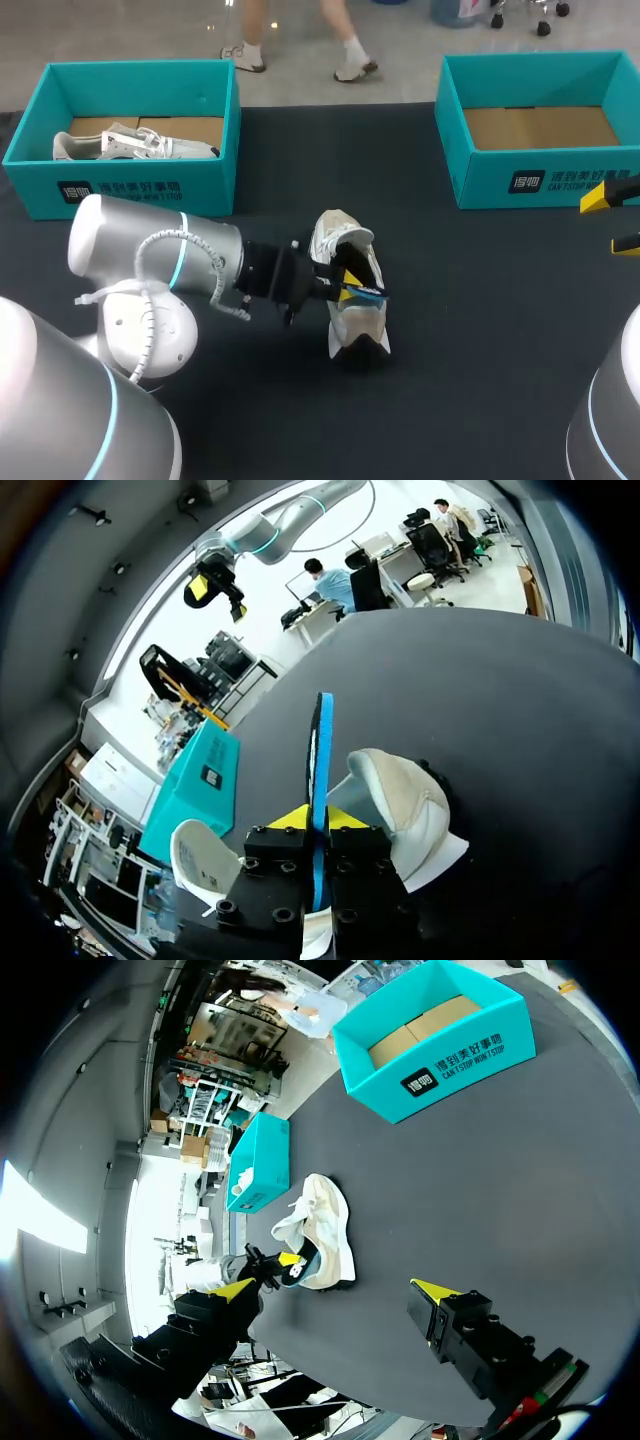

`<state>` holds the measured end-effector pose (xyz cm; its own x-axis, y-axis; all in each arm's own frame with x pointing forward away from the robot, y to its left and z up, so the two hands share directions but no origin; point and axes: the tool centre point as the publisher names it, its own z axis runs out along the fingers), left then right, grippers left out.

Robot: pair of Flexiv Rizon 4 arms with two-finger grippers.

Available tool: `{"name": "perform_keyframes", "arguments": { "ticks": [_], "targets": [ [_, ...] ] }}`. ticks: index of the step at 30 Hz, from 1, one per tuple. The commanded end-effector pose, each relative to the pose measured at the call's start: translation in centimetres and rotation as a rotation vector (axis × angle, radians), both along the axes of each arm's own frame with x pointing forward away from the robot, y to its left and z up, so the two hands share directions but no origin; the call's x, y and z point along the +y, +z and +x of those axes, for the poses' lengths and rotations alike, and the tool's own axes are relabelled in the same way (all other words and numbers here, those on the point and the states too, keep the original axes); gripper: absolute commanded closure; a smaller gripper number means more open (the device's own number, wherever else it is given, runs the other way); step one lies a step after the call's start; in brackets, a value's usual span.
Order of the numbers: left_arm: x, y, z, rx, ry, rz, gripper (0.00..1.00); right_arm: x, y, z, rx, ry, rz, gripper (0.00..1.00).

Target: Take the shoe out of the shoebox, open the shoe tongue, remove and reinsert the insole, then place the shoe into the shoebox

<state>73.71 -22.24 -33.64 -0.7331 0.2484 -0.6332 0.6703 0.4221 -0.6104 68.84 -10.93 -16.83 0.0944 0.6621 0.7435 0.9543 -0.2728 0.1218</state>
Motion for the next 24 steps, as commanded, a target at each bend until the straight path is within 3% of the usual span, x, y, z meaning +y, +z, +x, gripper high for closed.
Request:
{"name": "perform_keyframes", "arguments": {
  "ticks": [1,15,16,19,21,24],
  "targets": [
    [-0.6,-0.7,0.5,-0.002,0.004,0.008,1.0,0.1,0.0,-0.1,0.001,-0.003,-0.002,0.0],
    [-0.3,-1.9,2.1,0.006,0.033,0.027,1.0,0.1,0.0,-0.1,0.001,-0.003,-0.002,0.0],
    [-0.2,-1.9,2.0,0.009,0.033,0.027,0.98,0.1,0.0,-0.1,0.001,-0.003,-0.002,0.0],
    [-0.1,-1.5,1.5,0.009,0.034,0.024,0.57,0.1,0.0,-0.1,0.001,-0.003,-0.002,0.0],
    [0.1,-1.1,1.1,0.002,0.031,0.018,0.53,0.1,0.0,-0.1,0.001,-0.003,-0.002,0.0],
    [0.2,-0.5,0.6,-0.012,0.029,0.013,0.61,0.1,0.0,-0.1,0.001,-0.003,-0.002,0.0]
  ]
}}
